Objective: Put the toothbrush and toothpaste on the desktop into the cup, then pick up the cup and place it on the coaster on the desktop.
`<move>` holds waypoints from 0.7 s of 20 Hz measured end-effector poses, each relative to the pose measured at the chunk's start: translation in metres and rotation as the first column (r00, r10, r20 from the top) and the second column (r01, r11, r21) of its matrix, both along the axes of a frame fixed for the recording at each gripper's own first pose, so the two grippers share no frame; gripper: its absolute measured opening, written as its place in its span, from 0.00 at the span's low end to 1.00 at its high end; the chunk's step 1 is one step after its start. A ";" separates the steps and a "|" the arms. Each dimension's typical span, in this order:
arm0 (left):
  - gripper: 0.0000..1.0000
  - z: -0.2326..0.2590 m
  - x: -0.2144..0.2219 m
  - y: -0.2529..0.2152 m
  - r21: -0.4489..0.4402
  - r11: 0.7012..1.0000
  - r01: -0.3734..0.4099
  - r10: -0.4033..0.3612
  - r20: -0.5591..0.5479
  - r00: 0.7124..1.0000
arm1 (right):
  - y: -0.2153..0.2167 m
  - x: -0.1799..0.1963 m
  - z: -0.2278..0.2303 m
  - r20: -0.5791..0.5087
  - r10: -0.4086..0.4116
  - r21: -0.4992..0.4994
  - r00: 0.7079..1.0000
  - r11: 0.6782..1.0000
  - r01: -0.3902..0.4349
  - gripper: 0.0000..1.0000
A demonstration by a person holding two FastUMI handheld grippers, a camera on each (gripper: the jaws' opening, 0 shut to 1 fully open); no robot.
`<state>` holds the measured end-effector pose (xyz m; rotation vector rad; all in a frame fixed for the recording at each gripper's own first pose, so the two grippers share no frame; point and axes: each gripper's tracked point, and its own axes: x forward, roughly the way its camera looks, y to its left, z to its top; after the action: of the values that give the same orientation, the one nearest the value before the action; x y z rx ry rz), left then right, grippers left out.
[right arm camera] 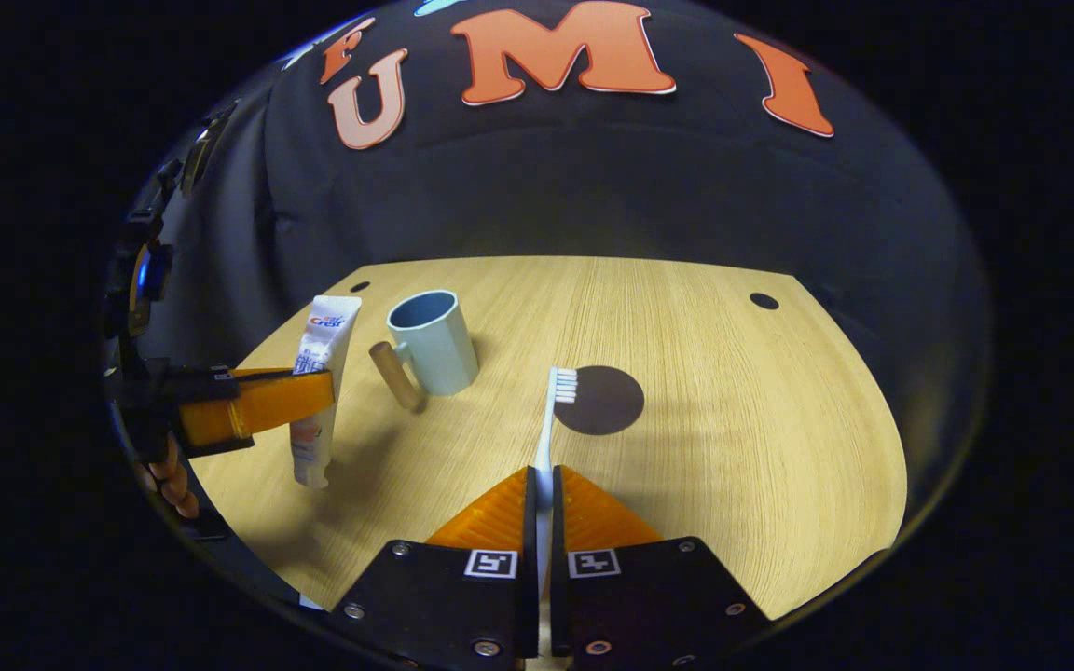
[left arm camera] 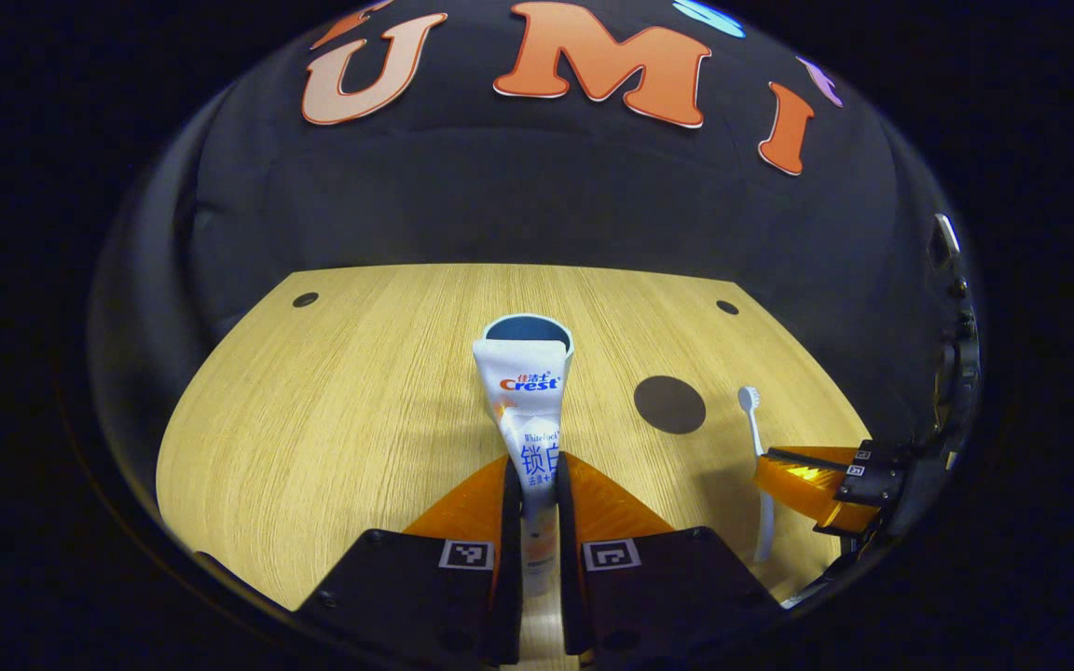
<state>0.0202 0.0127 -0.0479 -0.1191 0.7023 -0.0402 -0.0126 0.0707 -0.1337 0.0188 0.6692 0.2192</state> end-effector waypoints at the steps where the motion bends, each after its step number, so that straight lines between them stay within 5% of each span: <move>1: 0.21 0.005 0.002 0.002 -0.003 1.000 -0.005 0.005 0.016 1.000 | 0.000 0.000 0.008 0.027 0.001 -0.002 1.000 1.000 -0.001 0.06; 14: 0.21 0.081 0.052 0.015 -0.009 1.000 0.021 -0.017 0.302 0.953 | 0.006 0.024 0.070 0.238 -0.016 0.014 0.971 1.000 0.013 0.06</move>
<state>0.0719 0.0280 0.0326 -0.1146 0.3972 -0.0794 0.0111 0.0765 -0.0640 0.0093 0.4277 0.2078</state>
